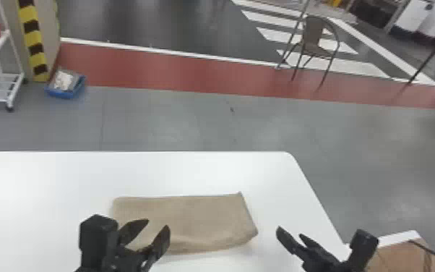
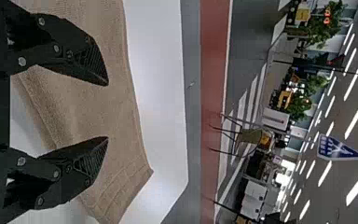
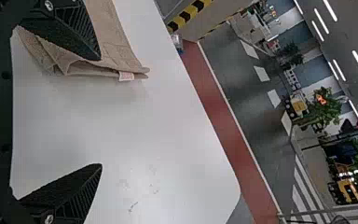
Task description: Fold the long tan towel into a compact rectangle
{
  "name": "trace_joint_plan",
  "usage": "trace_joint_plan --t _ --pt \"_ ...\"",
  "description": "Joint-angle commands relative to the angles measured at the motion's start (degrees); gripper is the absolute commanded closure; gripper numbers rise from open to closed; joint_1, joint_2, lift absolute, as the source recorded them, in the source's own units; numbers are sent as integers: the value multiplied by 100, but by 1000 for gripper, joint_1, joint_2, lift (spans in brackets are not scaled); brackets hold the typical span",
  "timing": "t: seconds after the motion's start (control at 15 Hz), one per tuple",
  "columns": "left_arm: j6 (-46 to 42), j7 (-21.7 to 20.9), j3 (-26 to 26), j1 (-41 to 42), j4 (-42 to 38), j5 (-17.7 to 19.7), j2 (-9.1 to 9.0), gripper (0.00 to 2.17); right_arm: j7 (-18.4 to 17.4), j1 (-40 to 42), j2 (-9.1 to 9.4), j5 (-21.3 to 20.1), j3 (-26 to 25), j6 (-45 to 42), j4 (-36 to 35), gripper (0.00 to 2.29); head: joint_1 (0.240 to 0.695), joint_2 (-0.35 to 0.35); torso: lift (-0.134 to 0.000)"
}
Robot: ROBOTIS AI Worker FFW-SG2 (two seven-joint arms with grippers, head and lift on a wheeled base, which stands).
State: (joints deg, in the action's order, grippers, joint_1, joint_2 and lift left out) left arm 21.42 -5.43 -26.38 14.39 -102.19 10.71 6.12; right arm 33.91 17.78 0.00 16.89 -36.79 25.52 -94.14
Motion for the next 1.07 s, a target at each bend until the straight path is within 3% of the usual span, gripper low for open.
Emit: trace_joint_plan --t 0.0,0.27,0.73,1.0 --pt "-494 323 -333 -200 472 -183 -23 1885 37 6 5 16 -74 -59 62 80 695 -350 0" --pt "-933 1061 -843 -613 1210 -306 -58 1885 64 -3 5 25 -65 -270 229 83 695 -350 0" --pt "-951 1334 -931 -851 1905 -667 -242 1882 46 -152 5 -19 -4 -340 396 83 695 -350 0" --pt "-916 1536 -931 -851 2010 -834 -260 1882 20 -161 5 -37 137 -340 379 83 695 -350 0"
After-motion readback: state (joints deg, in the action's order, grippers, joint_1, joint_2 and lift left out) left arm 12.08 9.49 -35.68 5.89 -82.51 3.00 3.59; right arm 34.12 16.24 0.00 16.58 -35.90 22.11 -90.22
